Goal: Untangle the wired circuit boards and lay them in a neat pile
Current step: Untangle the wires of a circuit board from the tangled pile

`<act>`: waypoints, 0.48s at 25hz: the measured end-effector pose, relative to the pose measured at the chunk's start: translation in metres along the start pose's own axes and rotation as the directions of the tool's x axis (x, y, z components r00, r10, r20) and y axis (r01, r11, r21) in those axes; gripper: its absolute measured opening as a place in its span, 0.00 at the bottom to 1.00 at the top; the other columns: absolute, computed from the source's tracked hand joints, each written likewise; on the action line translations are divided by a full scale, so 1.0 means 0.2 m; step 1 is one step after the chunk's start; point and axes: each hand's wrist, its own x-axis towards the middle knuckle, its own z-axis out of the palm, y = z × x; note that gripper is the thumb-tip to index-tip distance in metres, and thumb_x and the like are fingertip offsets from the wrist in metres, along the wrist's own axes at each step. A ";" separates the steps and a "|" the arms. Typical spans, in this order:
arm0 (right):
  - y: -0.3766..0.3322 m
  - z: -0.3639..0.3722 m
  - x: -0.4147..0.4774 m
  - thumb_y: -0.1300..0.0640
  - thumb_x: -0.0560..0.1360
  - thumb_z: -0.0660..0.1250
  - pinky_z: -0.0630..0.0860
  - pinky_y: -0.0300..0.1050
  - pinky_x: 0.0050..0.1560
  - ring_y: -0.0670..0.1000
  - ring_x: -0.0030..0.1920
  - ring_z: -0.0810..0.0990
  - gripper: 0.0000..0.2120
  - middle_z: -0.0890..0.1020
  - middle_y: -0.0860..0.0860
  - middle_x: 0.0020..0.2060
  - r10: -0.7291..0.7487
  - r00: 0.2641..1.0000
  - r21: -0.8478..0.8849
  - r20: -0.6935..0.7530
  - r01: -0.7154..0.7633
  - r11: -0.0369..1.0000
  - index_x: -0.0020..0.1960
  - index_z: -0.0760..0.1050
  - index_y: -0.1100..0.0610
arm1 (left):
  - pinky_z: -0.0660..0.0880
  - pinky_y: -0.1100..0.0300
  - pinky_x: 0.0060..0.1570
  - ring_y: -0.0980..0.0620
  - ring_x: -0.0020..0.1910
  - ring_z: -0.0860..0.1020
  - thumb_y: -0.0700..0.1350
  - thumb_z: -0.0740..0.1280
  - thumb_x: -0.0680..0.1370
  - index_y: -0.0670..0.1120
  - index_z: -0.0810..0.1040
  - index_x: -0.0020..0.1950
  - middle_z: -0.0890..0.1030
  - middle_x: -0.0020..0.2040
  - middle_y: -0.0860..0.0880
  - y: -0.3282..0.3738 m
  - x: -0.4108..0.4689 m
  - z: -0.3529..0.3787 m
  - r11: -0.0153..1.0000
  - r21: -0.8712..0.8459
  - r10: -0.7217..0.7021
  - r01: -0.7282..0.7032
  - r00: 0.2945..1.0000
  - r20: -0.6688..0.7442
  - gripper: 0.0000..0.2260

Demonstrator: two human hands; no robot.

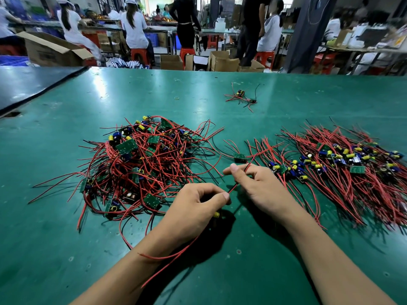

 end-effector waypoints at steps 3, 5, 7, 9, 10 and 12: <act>0.05 -0.02 0.03 0.48 0.81 0.65 0.67 0.26 0.37 0.30 0.32 0.74 0.13 0.77 0.36 0.31 0.003 0.992 0.026 -0.128 0.000 1.000 0.54 0.84 0.54 | 0.71 0.58 0.32 0.50 0.28 0.74 0.44 0.69 0.78 0.44 0.83 0.40 0.78 0.31 0.46 0.01 -0.01 0.00 1.000 0.000 -0.017 0.017 1.000 0.018 0.08; 0.05 -0.02 0.04 0.50 0.80 0.67 0.68 0.25 0.41 0.30 0.38 0.77 0.11 0.79 0.37 0.37 -0.024 0.973 0.017 -0.229 0.028 0.999 0.54 0.84 0.55 | 0.71 0.57 0.32 0.50 0.28 0.74 0.44 0.68 0.78 0.43 0.83 0.41 0.77 0.31 0.45 0.02 -0.01 0.00 1.000 -0.012 -0.023 0.023 1.000 0.021 0.08; 0.07 -0.01 0.05 0.49 0.80 0.68 0.71 0.28 0.46 0.36 0.44 0.80 0.11 0.82 0.40 0.42 -0.058 0.945 0.001 -0.322 0.061 0.998 0.53 0.85 0.55 | 0.71 0.58 0.32 0.50 0.28 0.74 0.43 0.68 0.78 0.42 0.83 0.41 0.77 0.31 0.45 0.03 -0.01 0.00 0.999 -0.025 -0.025 0.025 1.000 0.018 0.08; 0.08 0.00 0.06 0.46 0.81 0.65 0.72 0.35 0.40 0.43 0.38 0.79 0.14 0.82 0.40 0.38 -0.038 0.946 0.020 -0.323 0.046 0.999 0.50 0.85 0.52 | 0.70 0.58 0.33 0.50 0.28 0.74 0.42 0.68 0.78 0.42 0.83 0.41 0.77 0.31 0.45 0.03 -0.01 0.00 0.999 -0.032 -0.027 0.028 1.000 0.015 0.08; 0.08 0.00 0.06 0.44 0.82 0.62 0.69 0.37 0.33 0.43 0.31 0.75 0.16 0.79 0.40 0.33 0.011 0.958 0.103 -0.287 0.019 0.995 0.49 0.85 0.51 | 0.70 0.58 0.33 0.50 0.29 0.73 0.42 0.68 0.78 0.42 0.83 0.41 0.76 0.30 0.46 0.03 -0.01 0.00 0.999 -0.036 -0.031 0.031 0.999 0.015 0.08; 0.07 0.00 0.07 0.42 0.83 0.57 0.62 0.38 0.26 0.44 0.24 0.67 0.21 0.74 0.41 0.28 0.099 0.978 0.350 -0.184 -0.029 0.936 0.47 0.85 0.51 | 0.69 0.56 0.34 0.50 0.31 0.73 0.42 0.68 0.78 0.42 0.83 0.40 0.75 0.31 0.47 0.02 0.00 -0.01 0.999 -0.040 -0.036 0.037 0.999 0.016 0.09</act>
